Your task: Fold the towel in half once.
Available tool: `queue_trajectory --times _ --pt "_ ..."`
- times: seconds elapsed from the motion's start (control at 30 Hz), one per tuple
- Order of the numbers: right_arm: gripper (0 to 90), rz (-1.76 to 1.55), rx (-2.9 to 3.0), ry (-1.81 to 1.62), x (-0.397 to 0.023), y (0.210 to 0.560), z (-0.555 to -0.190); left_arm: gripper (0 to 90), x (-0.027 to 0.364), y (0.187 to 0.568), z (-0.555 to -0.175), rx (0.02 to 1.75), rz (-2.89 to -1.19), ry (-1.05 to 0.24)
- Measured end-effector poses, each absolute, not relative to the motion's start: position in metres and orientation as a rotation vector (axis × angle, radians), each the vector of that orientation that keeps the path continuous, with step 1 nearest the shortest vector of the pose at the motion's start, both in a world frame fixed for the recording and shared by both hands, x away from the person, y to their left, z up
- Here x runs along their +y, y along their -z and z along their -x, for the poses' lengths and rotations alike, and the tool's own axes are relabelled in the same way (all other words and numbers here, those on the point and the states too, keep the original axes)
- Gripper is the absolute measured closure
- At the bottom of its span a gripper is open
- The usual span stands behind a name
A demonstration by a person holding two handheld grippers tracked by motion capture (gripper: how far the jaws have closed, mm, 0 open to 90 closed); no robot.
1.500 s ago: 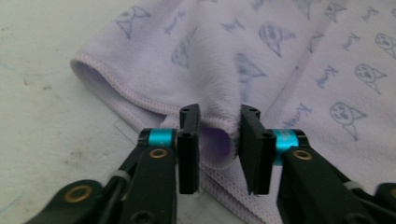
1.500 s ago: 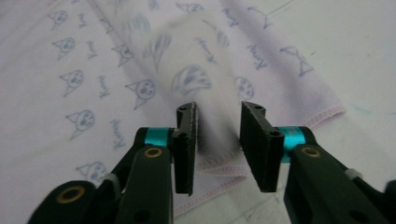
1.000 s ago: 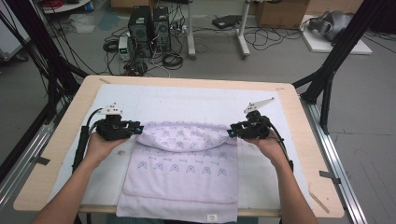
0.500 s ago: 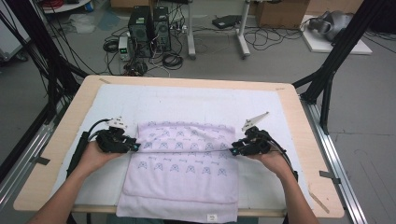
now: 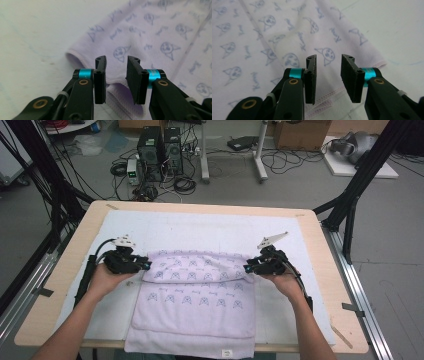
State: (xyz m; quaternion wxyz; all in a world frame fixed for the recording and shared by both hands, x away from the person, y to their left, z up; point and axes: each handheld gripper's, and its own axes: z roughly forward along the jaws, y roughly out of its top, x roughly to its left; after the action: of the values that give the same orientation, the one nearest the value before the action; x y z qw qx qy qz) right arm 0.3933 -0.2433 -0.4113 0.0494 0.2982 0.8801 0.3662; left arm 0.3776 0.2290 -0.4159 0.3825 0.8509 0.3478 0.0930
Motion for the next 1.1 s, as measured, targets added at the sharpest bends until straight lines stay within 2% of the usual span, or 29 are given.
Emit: queue_trajectory --times 0.17,0.3,0.37,0.47,0.67,0.77,1.1 --pt "68.5 -0.927 2.708 -1.076 -0.238 0.433 -0.392 70.0 0.217 0.434 -0.380 0.894 -2.199 -0.221" --pt "83.2 -0.900 2.693 -1.118 -0.239 0.435 -0.389 82.2 0.216 0.431 -0.377 0.869 -2.212 -0.266" --pt "84.9 -0.862 2.676 -1.103 -0.237 0.430 -0.387 84.8 0.217 0.429 -0.376 0.869 -2.196 -0.293" --pt "84.9 -0.856 2.640 -1.144 -0.241 0.421 -0.387 85.7 0.221 0.422 -0.375 0.878 -2.155 -0.354" --pt "84.7 -0.849 2.591 -1.167 -0.244 0.405 -0.391 86.0 0.232 0.410 -0.378 0.925 -2.030 -0.390" --pt "80.6 -0.873 2.605 -1.200 -0.245 0.401 -0.395 85.9 0.235 0.406 -0.378 0.926 -2.002 -0.400" --pt "67.8 -0.856 2.726 -1.140 -0.240 0.411 -0.394 85.7 0.228 0.415 -0.377 0.904 -2.091 -0.375"
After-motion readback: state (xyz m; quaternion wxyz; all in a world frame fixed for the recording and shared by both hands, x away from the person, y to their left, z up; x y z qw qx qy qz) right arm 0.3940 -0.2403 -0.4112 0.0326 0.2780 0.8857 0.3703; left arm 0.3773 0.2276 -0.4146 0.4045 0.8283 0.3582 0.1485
